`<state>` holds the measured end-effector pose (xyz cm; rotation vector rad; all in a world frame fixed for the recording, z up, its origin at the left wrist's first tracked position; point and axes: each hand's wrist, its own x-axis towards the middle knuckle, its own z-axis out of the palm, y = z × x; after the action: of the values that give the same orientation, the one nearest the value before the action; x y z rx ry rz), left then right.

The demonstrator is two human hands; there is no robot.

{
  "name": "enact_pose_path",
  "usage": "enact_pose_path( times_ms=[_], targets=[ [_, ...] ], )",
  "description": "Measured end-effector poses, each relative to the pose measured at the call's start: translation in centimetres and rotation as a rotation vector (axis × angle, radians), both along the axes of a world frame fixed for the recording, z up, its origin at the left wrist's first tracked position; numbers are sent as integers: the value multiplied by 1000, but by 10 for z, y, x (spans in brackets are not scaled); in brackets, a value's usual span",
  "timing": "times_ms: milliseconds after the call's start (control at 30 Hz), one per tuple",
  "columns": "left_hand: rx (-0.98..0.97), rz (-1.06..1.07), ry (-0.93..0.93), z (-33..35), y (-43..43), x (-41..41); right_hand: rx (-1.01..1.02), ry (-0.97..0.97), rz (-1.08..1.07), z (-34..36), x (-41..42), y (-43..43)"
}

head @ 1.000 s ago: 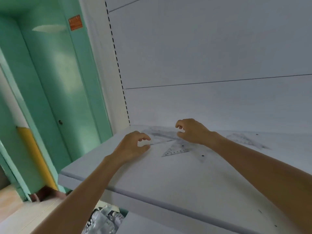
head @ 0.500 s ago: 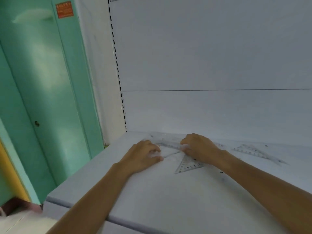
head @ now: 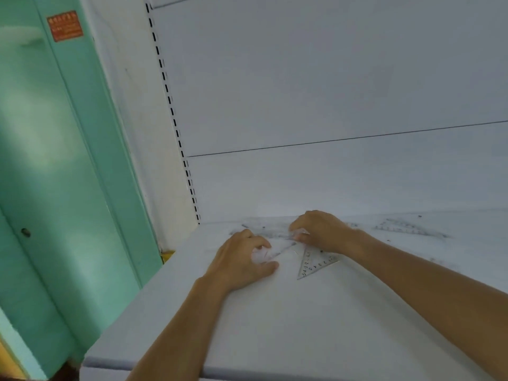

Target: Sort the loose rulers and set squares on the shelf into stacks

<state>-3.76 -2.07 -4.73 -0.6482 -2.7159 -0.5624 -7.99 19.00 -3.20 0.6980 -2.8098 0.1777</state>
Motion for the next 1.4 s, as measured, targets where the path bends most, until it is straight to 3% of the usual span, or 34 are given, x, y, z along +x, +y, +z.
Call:
enact_pose_path(
  times_ms=[133,333,533,767,933,1300,1400],
  targets=[
    [20,-14,62,1,-2,-1,209,216,-110,4,12,-7],
    [76,-54,88,5,-2,4,-17,305,-210,7,40,19],
    [25,-126,200,13,6,14,-108,307,-354,1,83,72],
    [-91,-276,144,16,55,31,-24,182,-549,-7,147,155],
    [-24,-397,127,25,135,50,-90,115,-700,-6,205,227],
    [-56,-707,50,29,380,127,-37,185,-946,9,336,420],
    [-81,-744,64,26,449,149,-137,171,-1003,6,380,480]
  ],
)
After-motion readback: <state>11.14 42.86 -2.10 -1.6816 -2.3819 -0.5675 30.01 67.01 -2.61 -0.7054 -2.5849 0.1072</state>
